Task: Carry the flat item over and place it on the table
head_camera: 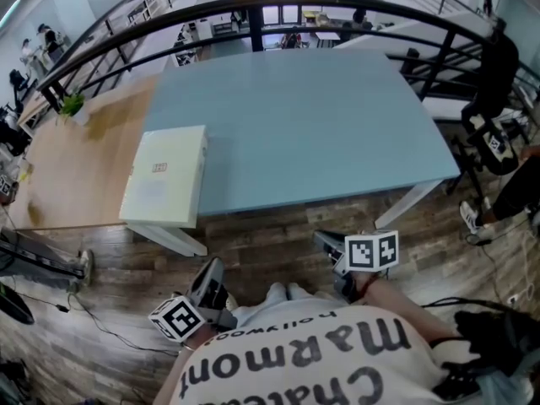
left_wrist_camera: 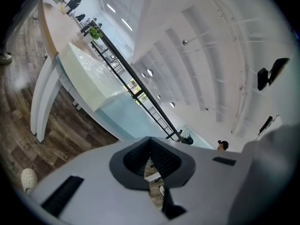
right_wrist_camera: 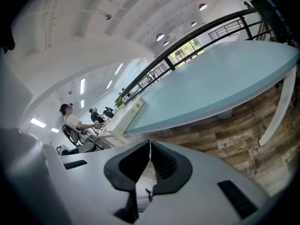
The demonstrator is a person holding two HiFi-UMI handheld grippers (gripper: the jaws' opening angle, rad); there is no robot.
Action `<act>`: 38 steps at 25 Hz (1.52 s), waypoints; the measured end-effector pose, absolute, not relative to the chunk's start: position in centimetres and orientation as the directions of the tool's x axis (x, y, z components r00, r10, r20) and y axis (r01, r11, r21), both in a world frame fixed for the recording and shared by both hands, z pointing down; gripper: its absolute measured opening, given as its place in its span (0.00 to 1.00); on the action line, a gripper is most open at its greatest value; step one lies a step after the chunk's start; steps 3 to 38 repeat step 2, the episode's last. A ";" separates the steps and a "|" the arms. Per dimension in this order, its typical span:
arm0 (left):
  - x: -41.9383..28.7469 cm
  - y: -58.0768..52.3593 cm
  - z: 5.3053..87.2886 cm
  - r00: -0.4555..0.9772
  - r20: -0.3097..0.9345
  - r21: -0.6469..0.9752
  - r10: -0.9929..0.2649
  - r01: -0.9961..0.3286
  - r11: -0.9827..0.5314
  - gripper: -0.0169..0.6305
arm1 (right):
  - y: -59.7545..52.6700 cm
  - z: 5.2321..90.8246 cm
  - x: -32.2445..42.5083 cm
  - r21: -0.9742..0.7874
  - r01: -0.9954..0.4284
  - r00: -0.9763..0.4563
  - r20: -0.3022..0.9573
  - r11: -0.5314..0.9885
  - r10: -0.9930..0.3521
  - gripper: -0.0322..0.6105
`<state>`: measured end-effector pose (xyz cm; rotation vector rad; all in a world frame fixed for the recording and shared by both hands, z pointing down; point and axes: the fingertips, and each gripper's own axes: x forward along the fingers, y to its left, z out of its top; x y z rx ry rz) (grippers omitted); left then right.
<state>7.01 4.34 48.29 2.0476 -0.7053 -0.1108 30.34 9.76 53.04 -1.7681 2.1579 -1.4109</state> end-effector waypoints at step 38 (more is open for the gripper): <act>7.0 4.2 48.3 0.830 0.194 0.805 -0.522 -0.439 -0.399 0.03 | 9.8 53.1 30.3 -0.630 -0.775 -0.361 0.503 -0.047 -0.786 0.11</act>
